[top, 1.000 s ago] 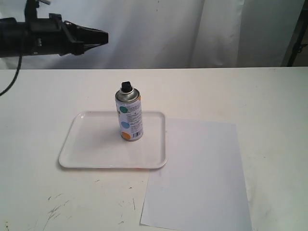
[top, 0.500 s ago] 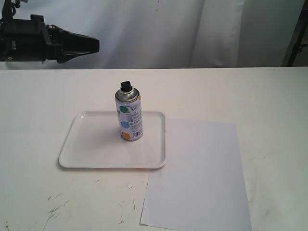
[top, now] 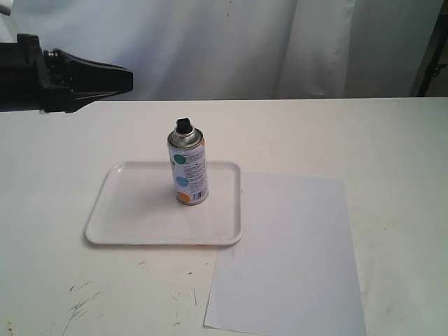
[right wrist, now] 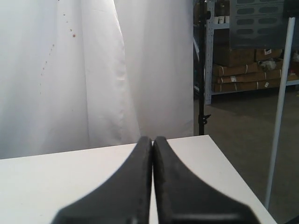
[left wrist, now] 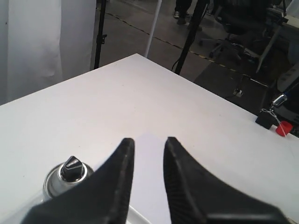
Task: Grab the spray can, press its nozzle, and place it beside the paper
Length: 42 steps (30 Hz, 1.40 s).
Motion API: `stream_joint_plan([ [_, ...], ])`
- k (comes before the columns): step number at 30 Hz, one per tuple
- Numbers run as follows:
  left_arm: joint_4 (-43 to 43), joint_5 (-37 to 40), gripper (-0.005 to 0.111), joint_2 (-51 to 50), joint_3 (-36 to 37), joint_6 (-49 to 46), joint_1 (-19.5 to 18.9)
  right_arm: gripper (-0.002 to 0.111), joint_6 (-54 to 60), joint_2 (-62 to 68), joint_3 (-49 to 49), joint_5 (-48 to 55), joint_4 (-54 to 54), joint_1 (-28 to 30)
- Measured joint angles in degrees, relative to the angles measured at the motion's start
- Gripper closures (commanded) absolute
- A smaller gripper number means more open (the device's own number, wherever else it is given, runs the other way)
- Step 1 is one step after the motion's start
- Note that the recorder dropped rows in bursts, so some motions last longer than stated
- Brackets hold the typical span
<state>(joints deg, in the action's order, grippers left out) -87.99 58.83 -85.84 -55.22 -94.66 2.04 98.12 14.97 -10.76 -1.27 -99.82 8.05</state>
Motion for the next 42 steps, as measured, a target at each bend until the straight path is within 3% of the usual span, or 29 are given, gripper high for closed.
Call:
stream_joint_plan([
  [2,-0.1,-1.1,0.105,2.1,2.0,0.1,0.0,0.108,0.0,0.0,0.0,0.0,0.0,0.0],
  [3,-0.1,-1.9,0.107,3.4,3.2,0.2,0.0,0.108,0.0,0.0,0.0,0.0,0.0,0.0],
  [15,0.5,-24.8,0.107,21.0,16.1,1.0,0.0,0.108,-0.2,0.0,0.0,-0.1,-0.1,0.0],
  [33,1.6,-48.8,0.107,28.4,17.9,5.0,0.0,0.108,-0.2,0.0,0.0,-0.2,-0.1,0.0],
  [42,1.8,-61.0,0.107,44.1,29.5,5.4,-0.4,0.108,-0.9,0.0,0.0,-0.2,-0.2,0.0],
])
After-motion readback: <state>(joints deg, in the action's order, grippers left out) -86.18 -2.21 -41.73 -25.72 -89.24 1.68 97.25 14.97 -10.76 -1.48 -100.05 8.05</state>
